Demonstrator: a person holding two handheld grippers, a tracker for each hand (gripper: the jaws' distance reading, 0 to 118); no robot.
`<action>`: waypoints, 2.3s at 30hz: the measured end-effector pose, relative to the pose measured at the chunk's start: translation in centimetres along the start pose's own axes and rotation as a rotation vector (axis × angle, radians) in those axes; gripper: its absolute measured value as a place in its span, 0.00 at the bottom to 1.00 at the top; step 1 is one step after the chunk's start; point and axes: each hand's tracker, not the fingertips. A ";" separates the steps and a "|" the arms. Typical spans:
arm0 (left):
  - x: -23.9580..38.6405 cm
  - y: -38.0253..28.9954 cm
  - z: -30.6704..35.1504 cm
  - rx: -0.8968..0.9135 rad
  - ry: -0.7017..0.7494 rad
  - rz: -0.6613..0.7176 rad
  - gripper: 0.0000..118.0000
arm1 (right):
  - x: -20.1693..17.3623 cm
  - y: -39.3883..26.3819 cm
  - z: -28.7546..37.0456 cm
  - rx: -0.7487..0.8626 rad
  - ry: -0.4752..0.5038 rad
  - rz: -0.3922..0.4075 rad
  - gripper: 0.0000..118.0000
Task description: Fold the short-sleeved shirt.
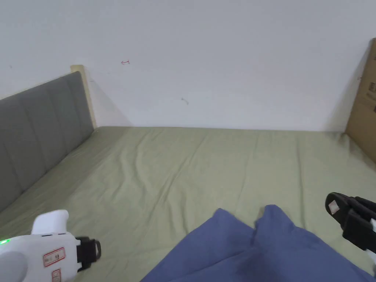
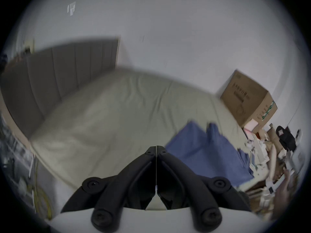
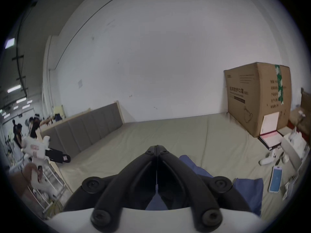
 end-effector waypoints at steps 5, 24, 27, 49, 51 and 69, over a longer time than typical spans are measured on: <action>-4.5 -2.9 -6.5 -0.134 0.092 -0.013 0.86 | 0.7 -1.6 -1.9 -0.113 0.007 -0.021 0.00; -0.6 -8.7 -9.6 0.001 0.128 -0.368 0.01 | 0.2 -3.9 -5.8 -0.284 0.000 -0.005 0.00; 0.1 -8.1 -6.5 0.209 0.059 -0.280 0.01 | 2.9 -2.7 -9.0 -0.344 -0.020 0.029 0.00; 0.8 -6.0 -7.9 0.144 0.041 -0.088 0.01 | 18.1 -11.9 -34.8 -1.118 -0.183 0.125 0.97; -1.2 -6.7 -8.9 0.138 0.043 -0.080 0.01 | 17.4 -11.0 -33.7 -1.045 -0.159 0.141 0.92; 1.9 -4.5 -2.0 0.294 -0.032 -0.065 0.01 | 15.5 5.8 -11.2 -0.428 -0.079 -0.096 0.00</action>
